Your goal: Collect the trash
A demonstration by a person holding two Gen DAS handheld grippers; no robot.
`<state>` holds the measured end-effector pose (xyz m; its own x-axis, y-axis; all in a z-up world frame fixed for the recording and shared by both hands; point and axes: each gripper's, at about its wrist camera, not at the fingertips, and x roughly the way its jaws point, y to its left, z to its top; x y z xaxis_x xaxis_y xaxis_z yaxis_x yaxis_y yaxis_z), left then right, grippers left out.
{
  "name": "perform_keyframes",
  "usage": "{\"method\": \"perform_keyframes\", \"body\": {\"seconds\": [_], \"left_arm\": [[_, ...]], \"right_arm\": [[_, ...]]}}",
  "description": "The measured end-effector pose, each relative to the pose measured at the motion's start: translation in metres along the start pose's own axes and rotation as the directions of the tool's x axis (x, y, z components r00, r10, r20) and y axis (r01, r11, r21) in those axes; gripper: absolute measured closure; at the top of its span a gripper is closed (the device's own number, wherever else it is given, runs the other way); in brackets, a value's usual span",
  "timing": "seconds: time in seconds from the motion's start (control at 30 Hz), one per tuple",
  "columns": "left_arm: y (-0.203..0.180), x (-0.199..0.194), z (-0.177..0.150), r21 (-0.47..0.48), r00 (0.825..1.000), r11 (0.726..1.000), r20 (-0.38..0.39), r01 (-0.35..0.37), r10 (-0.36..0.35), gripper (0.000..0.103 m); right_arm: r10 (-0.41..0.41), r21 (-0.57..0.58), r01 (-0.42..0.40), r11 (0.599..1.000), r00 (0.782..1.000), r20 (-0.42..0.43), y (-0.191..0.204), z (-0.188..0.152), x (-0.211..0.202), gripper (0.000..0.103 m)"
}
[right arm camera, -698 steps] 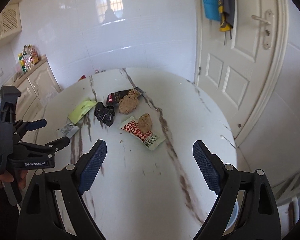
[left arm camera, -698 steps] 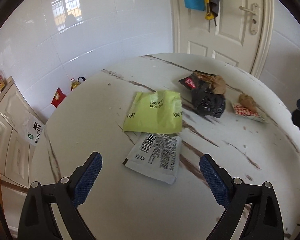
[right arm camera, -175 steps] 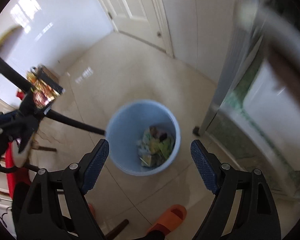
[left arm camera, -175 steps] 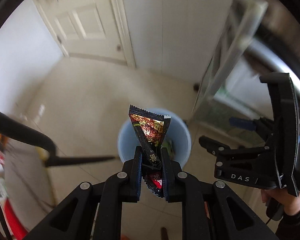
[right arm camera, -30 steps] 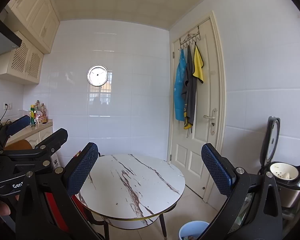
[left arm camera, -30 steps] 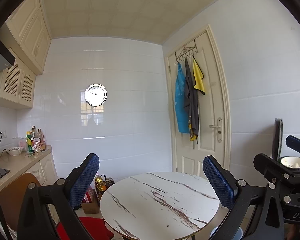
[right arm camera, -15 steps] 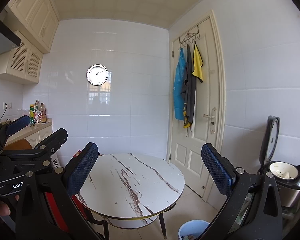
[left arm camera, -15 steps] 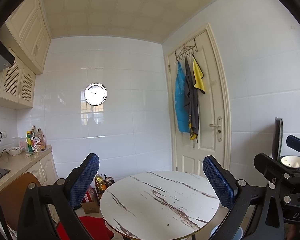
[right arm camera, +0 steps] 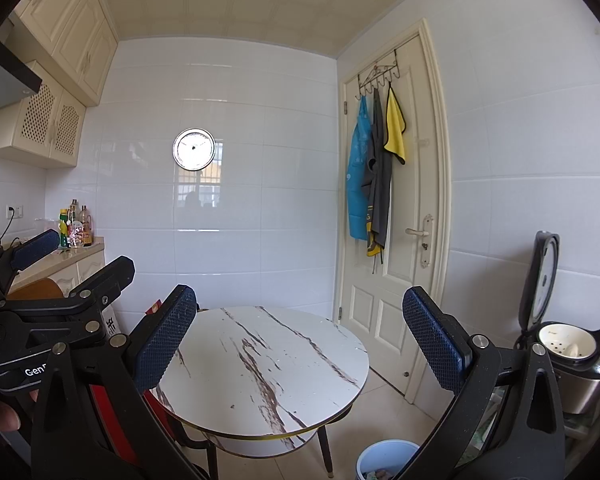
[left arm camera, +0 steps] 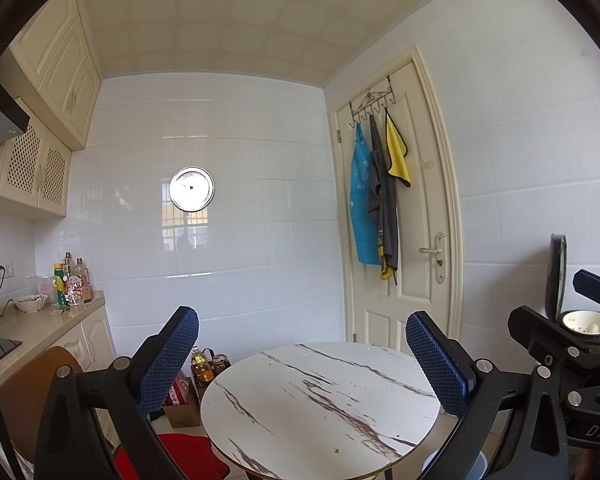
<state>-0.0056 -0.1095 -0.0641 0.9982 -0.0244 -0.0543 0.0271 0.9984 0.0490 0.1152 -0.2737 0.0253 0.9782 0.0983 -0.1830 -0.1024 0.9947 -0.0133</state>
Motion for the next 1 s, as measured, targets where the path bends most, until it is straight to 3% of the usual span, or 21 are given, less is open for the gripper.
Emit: {"method": "perform_keyframes", "body": {"seconds": [1.0], "left_arm": [[0.016, 0.0, -0.003, 0.002, 1.0, 1.0, -0.003, 0.008, -0.008, 0.001]], "right_arm": [[-0.005, -0.001, 0.005, 1.0, 1.0, -0.006, 0.001, -0.001, 0.0, 0.0]]}}
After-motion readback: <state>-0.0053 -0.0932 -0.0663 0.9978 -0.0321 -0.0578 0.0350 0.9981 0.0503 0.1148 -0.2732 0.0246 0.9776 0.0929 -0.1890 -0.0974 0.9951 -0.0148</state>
